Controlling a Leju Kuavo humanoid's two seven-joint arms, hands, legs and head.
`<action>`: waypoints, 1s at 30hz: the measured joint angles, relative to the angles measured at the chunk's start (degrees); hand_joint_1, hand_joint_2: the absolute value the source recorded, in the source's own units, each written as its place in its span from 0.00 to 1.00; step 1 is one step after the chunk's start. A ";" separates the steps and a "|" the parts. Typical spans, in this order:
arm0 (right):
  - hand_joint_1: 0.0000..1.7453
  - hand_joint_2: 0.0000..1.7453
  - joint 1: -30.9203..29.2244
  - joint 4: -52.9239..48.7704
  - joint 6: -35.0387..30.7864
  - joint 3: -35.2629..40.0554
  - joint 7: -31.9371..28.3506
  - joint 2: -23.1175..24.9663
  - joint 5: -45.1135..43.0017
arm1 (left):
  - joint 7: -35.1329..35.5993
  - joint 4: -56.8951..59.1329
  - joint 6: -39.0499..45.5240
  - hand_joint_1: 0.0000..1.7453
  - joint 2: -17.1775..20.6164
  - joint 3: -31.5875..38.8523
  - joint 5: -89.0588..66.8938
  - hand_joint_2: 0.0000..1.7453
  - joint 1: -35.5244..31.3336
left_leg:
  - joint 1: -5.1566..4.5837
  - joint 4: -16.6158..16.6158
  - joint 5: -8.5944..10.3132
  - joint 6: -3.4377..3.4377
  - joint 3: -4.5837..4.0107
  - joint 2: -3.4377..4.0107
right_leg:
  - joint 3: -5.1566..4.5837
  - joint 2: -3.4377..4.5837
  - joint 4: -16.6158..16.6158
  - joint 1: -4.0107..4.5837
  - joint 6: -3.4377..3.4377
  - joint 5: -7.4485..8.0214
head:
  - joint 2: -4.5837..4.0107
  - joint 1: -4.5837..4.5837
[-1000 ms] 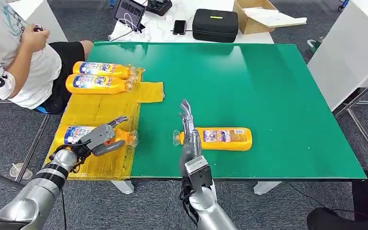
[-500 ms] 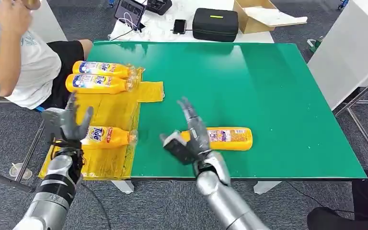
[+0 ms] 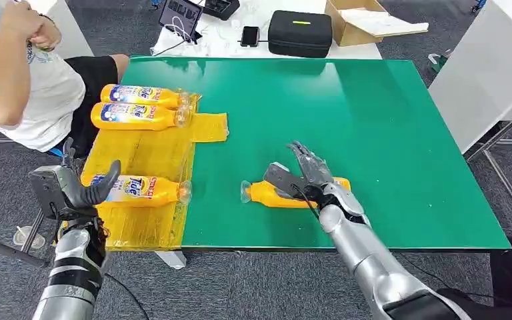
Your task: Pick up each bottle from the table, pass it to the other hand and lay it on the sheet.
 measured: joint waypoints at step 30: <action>0.00 1.00 -6.63 5.79 24.37 8.20 -6.97 -9.36 -10.23 | 0.02 4.02 -1.49 0.00 -0.70 -0.13 0.96 1.00 -2.04 | -0.01 0.01 0.00 0.01 0.00 -0.01 | 0.01 0.00 -0.01 -0.02 0.00 0.00 | 0.00 0.00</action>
